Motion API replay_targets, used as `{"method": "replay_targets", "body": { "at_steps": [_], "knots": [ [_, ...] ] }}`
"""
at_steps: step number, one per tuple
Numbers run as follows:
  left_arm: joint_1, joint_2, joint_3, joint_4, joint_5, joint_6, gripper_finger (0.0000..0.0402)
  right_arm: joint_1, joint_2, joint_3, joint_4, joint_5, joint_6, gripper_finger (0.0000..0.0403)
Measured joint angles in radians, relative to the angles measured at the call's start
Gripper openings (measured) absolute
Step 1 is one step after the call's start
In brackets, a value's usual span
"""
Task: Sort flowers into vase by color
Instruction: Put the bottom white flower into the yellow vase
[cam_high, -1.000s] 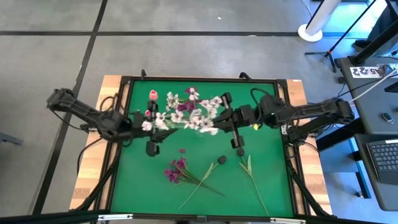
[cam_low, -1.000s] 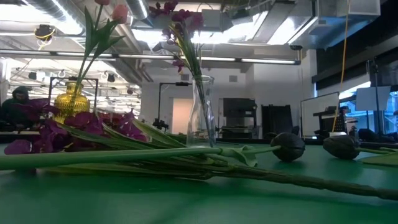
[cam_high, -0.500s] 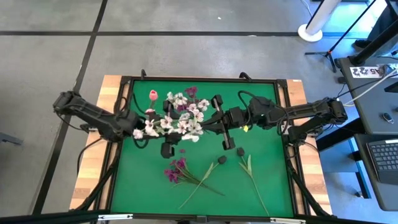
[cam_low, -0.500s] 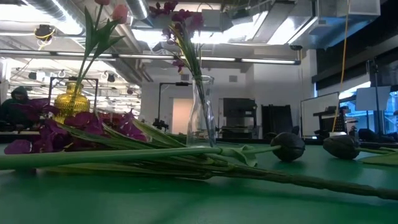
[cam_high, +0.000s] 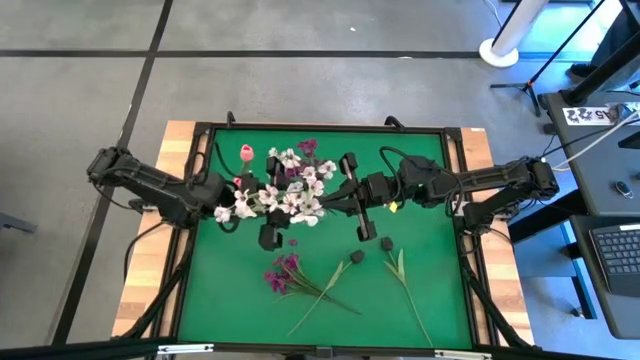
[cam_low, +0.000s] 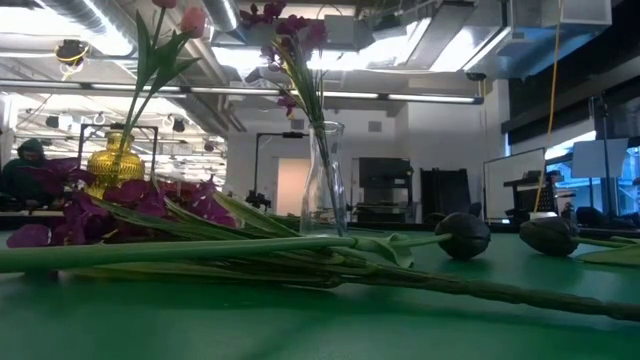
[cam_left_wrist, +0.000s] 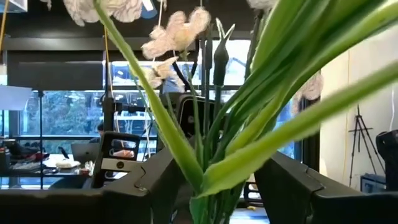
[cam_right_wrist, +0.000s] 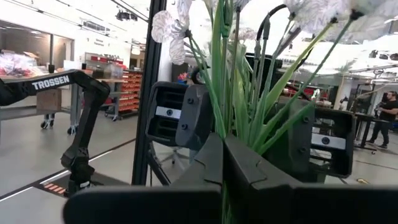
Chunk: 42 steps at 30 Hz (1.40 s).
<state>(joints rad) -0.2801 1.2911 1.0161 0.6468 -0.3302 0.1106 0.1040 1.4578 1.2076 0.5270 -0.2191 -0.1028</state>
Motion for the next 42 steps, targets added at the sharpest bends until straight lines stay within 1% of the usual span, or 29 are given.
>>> {"method": "replay_targets", "body": {
  "at_steps": [2, 5, 8, 11, 13, 16, 19, 23, 27, 31, 34, 37, 39, 42],
  "knots": [
    [0.001, 0.000, 0.000, -0.004, 0.000, 0.001, 0.0175, 0.000, 0.000, 0.000, -0.001, 0.001, 0.000, 0.0000],
    [0.001, 0.000, 0.000, -0.016, 0.000, 0.013, 0.0142, 0.000, 0.000, 0.000, -0.008, 0.001, -0.006, 0.0000],
    [0.000, 0.000, 0.000, -0.023, 0.000, 0.022, 0.0092, 0.000, 0.000, 0.000, -0.007, 0.011, -0.006, 0.0003],
    [0.000, 0.000, 0.000, -0.031, -0.001, 0.016, 0.0030, 0.000, 0.000, -0.001, -0.011, 0.040, -0.006, 0.0013],
    [0.000, -0.001, 0.000, -0.036, -0.003, -0.002, 0.0011, 0.000, 0.000, -0.001, -0.022, 0.041, -0.007, 0.0022],
    [-0.003, -0.001, 0.000, -0.047, -0.015, -0.003, 0.0007, 0.000, -0.001, -0.001, -0.041, 0.040, -0.010, 0.0037],
    [-0.017, -0.002, 0.000, -0.057, -0.076, 0.012, 0.0005, 0.000, -0.002, -0.001, -0.055, 0.040, -0.017, 0.0064],
    [-0.049, -0.030, 0.000, -0.090, -0.150, 0.062, 0.0003, 0.000, -0.010, -0.001, -0.081, 0.005, -0.040, 0.0120],
    [-0.091, -0.100, 0.000, -0.134, -0.229, 0.118, 0.0002, 0.000, -0.039, -0.001, -0.150, 0.008, -0.059, 0.0181],
    [-0.133, -0.188, 0.000, -0.224, -0.315, 0.159, 0.0002, 0.000, -0.077, -0.001, -0.225, 0.026, -0.061, 0.0225],
    [-0.150, -0.261, 0.000, -0.319, -0.351, 0.161, 0.0002, 0.000, -0.108, -0.001, -0.278, 0.026, -0.061, 0.0241],
    [-0.164, -0.339, 0.000, -0.403, -0.367, 0.147, 0.0001, 0.000, -0.138, -0.001, -0.332, 0.027, -0.060, 0.0244],
    [-0.169, -0.388, 0.000, -0.421, -0.364, 0.139, 0.0001, 0.000, -0.154, -0.001, -0.365, 0.027, -0.060, 0.0242],
    [-0.164, -0.456, 0.000, -0.422, -0.358, 0.174, 0.0001, 0.000, -0.162, -0.001, -0.380, 0.027, -0.060, 0.0234]
  ]
}}
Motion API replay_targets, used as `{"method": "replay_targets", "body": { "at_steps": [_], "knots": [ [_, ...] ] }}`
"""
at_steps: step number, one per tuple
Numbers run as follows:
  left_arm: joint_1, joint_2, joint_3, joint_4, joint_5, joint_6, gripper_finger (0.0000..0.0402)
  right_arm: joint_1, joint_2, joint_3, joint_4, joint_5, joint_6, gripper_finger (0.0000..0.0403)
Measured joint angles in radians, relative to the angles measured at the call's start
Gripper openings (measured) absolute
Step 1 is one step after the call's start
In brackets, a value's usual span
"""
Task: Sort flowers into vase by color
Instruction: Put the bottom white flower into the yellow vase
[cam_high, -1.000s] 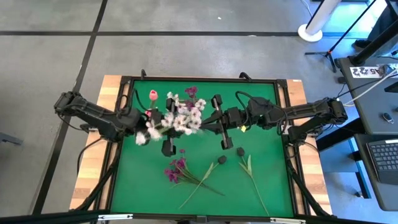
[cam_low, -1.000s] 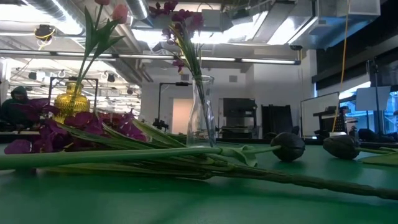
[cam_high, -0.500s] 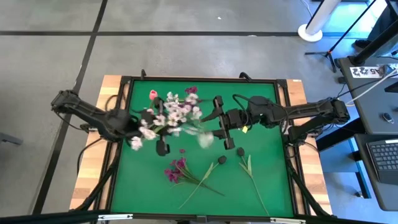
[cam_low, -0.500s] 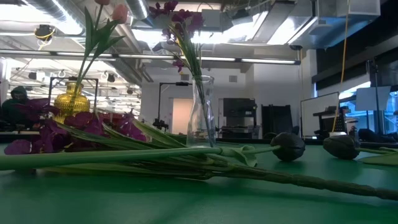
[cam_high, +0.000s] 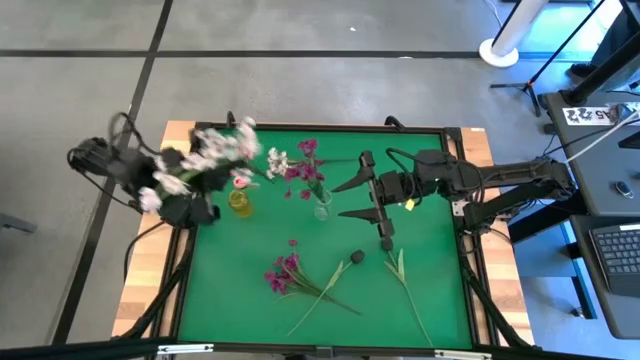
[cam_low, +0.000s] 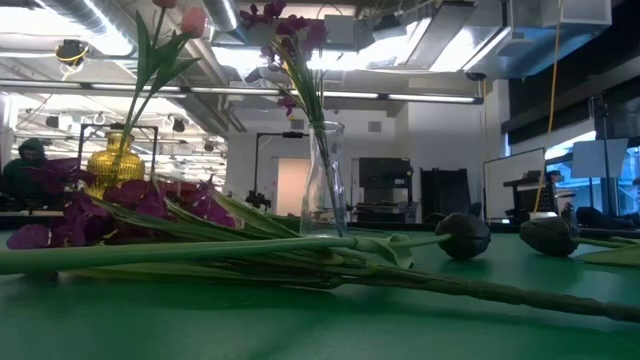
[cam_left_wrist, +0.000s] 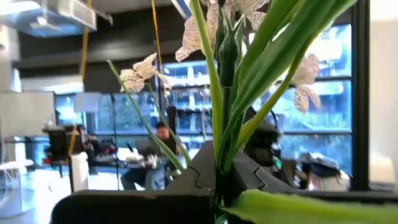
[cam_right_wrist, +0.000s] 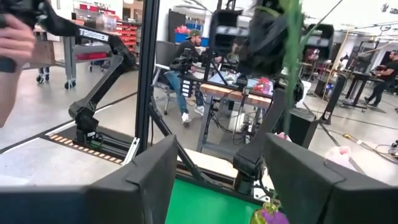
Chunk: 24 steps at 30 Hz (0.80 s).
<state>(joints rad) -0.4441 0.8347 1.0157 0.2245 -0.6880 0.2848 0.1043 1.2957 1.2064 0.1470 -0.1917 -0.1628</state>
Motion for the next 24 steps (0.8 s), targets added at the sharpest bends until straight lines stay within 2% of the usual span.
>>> {"method": "replay_targets", "body": {
  "at_steps": [5, 9, 17, 21, 24],
  "knots": [
    [0.098, -0.058, 0.000, -0.091, 0.074, 0.005, 0.0000, 0.000, 0.001, 0.000, -0.001, 0.000, -0.001, 0.0222],
    [0.230, -0.066, -0.002, -0.149, 0.236, -0.040, 0.0000, 0.000, 0.005, 0.000, -0.002, 0.000, -0.006, 0.0218],
    [0.522, -0.069, -0.002, -0.153, 0.536, -0.182, 0.0000, 0.000, 0.005, 0.000, -0.056, 0.000, -0.006, 0.0218],
    [0.611, -0.105, -0.002, -0.231, 0.570, -0.206, 0.0000, 0.000, 0.005, 0.000, -0.101, 0.000, -0.004, 0.0218],
    [0.652, -0.188, -0.040, -0.276, 0.575, -0.224, 0.0000, 0.000, 0.005, 0.000, -0.123, -0.003, 0.005, 0.0218]
  ]
}}
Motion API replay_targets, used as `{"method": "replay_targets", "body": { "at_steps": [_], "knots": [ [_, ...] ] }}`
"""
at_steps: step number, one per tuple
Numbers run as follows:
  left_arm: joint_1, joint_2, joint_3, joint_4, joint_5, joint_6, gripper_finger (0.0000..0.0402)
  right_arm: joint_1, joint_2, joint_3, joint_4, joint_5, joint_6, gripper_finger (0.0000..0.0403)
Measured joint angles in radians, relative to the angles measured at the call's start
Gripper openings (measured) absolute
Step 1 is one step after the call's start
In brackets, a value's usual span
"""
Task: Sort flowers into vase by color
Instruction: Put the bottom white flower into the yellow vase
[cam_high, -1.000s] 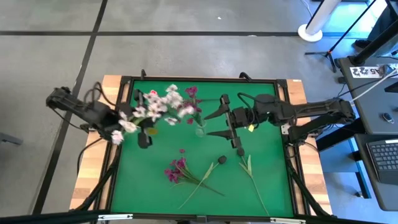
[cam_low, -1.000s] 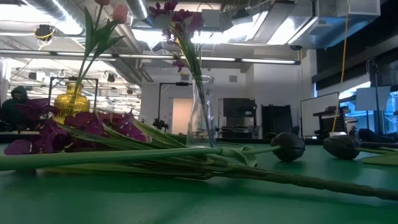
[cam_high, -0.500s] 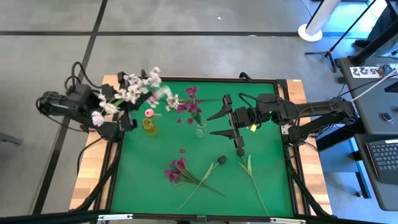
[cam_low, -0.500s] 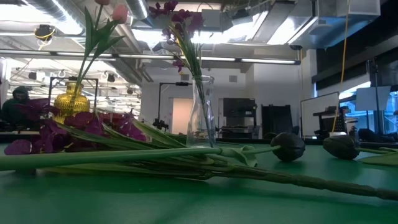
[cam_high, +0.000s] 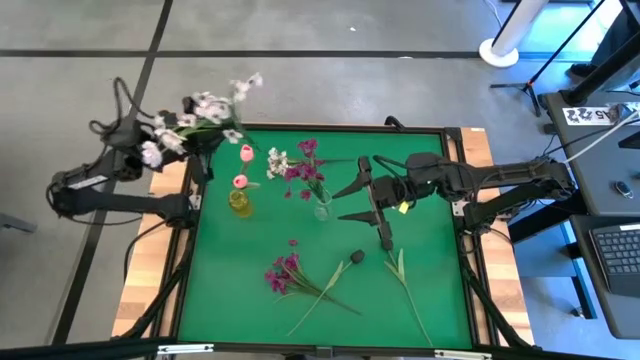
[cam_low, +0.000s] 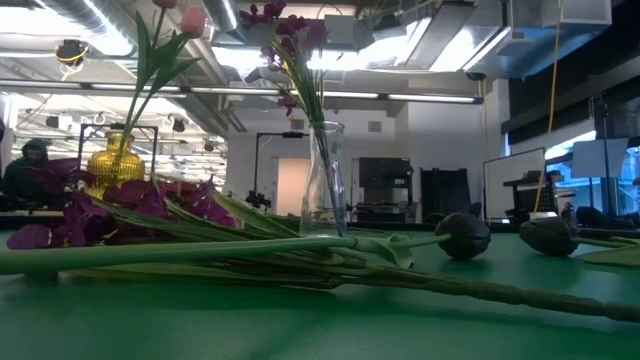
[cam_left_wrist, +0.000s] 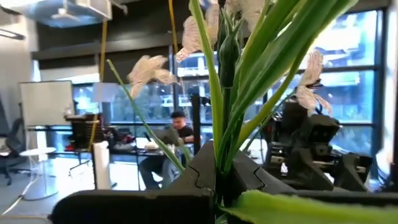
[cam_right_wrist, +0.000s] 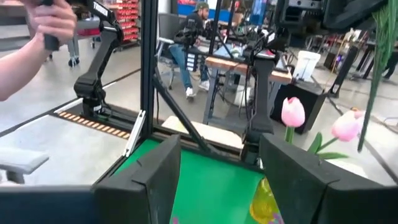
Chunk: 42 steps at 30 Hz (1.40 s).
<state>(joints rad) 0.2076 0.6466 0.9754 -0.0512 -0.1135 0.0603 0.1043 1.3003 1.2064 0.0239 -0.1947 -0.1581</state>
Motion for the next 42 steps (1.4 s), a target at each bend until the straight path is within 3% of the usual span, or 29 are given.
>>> {"method": "replay_targets", "body": {
  "at_steps": [7, 14, 17, 21, 30, 38, 42],
  "knots": [
    [0.008, -0.280, -0.098, -0.024, 0.027, -0.060, 0.0000, 0.000, 0.000, 0.000, -0.023, 0.008, 0.001, 0.0218],
    [0.008, -0.451, -0.116, -0.088, 0.087, -0.138, 0.0000, 0.000, 0.000, 0.000, -0.018, 0.011, 0.003, 0.0218],
    [0.008, -0.472, -0.117, -0.222, 0.059, -0.161, 0.0000, 0.000, 0.000, 0.000, -0.015, 0.027, 0.003, 0.0218],
    [0.008, -0.473, -0.145, -0.438, -0.105, -0.185, 0.0000, 0.000, 0.000, 0.000, -0.018, 0.045, 0.003, 0.0218],
    [0.008, -0.471, -0.324, -0.364, -0.126, -0.218, 0.0000, 0.000, 0.000, 0.000, -0.037, 0.045, 0.003, 0.0218],
    [0.008, -0.476, -0.343, -0.411, -0.105, -0.297, 0.0000, 0.000, 0.000, -0.002, -0.084, 0.045, 0.004, 0.0218],
    [0.008, -0.537, -0.342, -0.428, -0.076, -0.284, 0.0000, 0.000, 0.000, -0.011, -0.089, 0.045, 0.023, 0.0218]
  ]
}}
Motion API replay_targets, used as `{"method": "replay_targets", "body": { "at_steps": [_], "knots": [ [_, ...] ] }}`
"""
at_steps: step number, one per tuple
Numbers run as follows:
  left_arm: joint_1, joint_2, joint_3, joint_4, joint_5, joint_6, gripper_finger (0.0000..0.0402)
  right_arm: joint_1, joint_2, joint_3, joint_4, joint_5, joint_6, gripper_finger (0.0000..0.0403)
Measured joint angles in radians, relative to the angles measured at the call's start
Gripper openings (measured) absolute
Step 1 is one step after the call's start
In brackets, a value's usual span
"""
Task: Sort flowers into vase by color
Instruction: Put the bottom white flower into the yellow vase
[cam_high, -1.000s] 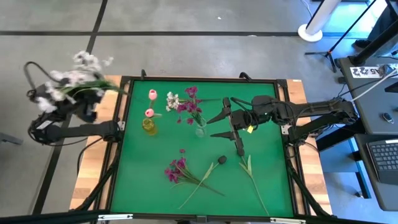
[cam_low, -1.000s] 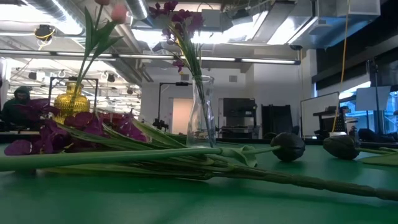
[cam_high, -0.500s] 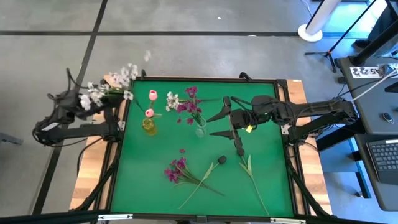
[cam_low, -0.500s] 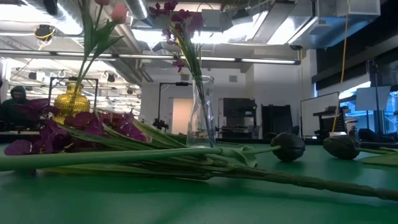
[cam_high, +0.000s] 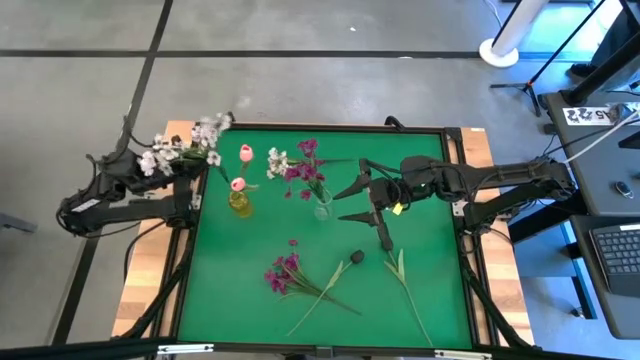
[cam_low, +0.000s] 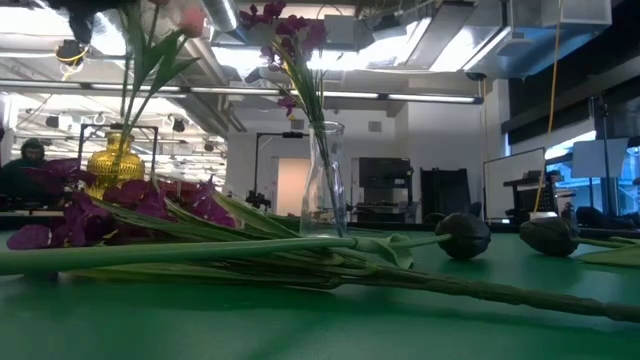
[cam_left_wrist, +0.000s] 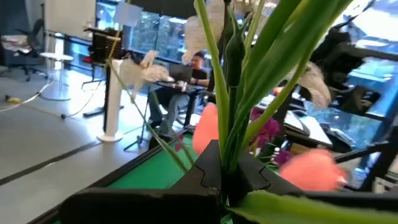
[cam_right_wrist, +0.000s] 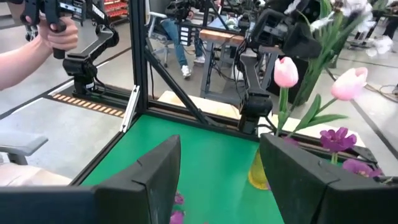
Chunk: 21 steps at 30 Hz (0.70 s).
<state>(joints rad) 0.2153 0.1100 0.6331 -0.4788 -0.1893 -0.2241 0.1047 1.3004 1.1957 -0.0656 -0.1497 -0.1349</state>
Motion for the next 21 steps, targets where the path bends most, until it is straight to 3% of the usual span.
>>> {"method": "replay_targets", "body": {
  "at_steps": [3, 7, 10, 21],
  "knots": [
    [0.000, -0.103, -0.002, -0.027, 0.009, -0.003, 0.0000, 0.000, 0.000, 0.000, 0.000, 0.000, 0.001, 0.0218],
    [0.000, -0.105, -0.022, -0.124, 0.007, -0.036, 0.0000, 0.000, 0.000, 0.000, -0.008, 0.000, 0.002, 0.0218],
    [0.000, -0.072, -0.054, 0.002, 0.012, -0.032, 0.0000, 0.000, 0.000, 0.000, -0.008, 0.002, 0.002, 0.0218],
    [0.001, -0.080, -0.152, 0.120, -0.037, 0.029, 0.0000, 0.000, 0.000, 0.000, -0.013, 0.001, 0.029, 0.0218]
  ]
}}
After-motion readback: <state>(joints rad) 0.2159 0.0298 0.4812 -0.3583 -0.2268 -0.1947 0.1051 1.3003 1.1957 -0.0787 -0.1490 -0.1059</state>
